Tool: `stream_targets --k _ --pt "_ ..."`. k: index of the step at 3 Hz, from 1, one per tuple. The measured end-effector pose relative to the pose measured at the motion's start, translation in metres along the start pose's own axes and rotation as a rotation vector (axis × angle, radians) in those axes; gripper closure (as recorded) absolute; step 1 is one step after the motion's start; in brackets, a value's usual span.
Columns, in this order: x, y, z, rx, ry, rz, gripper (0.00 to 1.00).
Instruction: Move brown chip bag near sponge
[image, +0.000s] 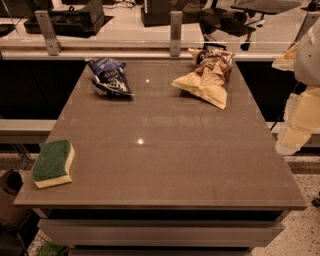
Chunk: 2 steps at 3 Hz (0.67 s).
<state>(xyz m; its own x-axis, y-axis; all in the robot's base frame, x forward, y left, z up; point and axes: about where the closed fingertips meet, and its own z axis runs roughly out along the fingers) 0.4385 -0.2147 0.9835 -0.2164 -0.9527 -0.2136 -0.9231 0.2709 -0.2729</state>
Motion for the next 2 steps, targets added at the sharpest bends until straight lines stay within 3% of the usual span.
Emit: stream_targets --k 1,2 --pt "-0.001 -0.002 0.0 0.005 -0.003 0.005 0.0" --pt "-0.003 -0.025 0.008 0.009 -0.004 0.016 0.0"
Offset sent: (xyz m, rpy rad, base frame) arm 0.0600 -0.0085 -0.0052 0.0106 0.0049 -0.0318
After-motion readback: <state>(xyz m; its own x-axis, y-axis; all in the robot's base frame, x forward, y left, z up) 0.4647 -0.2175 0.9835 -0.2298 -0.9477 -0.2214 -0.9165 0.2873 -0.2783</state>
